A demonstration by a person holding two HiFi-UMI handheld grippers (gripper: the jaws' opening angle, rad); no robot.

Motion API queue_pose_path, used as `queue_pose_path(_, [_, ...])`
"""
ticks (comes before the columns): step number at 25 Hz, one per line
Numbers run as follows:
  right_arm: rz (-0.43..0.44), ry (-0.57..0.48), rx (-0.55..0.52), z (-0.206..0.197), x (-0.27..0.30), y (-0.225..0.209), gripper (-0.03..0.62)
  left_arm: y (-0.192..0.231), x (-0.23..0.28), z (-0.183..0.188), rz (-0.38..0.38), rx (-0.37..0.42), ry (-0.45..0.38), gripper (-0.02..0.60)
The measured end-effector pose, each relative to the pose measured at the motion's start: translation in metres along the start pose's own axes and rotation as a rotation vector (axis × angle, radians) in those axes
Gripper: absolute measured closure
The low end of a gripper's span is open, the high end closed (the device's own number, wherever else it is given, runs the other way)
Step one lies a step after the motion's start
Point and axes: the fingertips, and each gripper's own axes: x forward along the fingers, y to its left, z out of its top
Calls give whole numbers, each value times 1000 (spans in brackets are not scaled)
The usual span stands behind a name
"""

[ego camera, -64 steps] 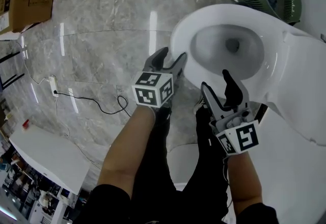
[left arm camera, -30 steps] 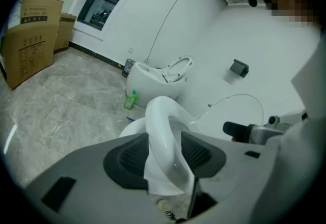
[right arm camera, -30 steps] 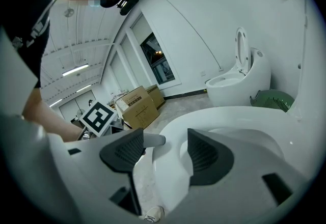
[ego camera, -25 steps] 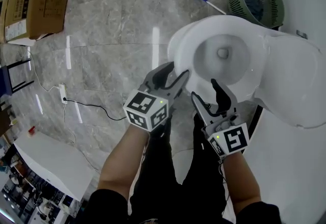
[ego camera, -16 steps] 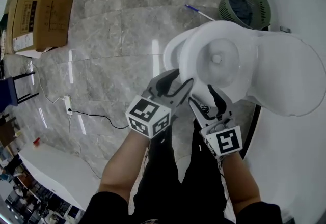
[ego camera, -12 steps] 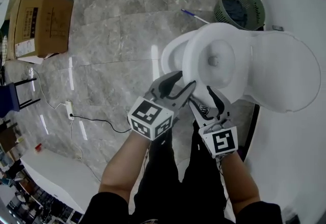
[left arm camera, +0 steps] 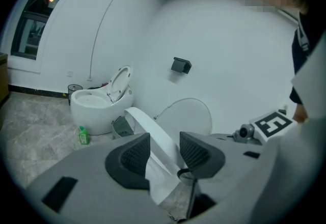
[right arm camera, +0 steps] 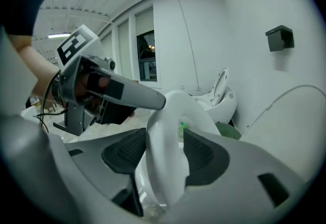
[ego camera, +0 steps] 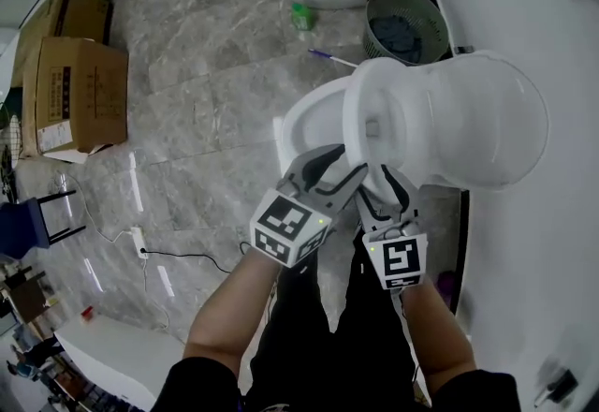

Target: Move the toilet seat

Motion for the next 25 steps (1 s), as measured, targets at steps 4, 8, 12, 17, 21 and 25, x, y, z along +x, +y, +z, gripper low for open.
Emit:
queue_pose_path(4, [-56, -6, 44, 8, -21, -22, 358, -23, 13, 15, -16, 57, 20, 405])
queue_pose_path(8, [-105, -41, 59, 14, -42, -46, 365, -50, 29, 29, -35, 109, 44, 403])
queue_pose_path(12, [-159, -60, 66, 21, -62, -71, 339, -69, 43, 40, -44, 155, 66, 403])
queue_pose_path(17, [-205, -90, 83, 25, -87, -108, 313, -99, 71, 60, -62, 200, 69, 405])
queue_pose_path(21, [-236, -101, 80, 27, -105, -135, 313, -121, 94, 70, -76, 226, 79, 405])
queue_pose_path(25, [-261, -107, 85, 28, -122, -161, 313, -143, 117, 81, -91, 251, 83, 405])
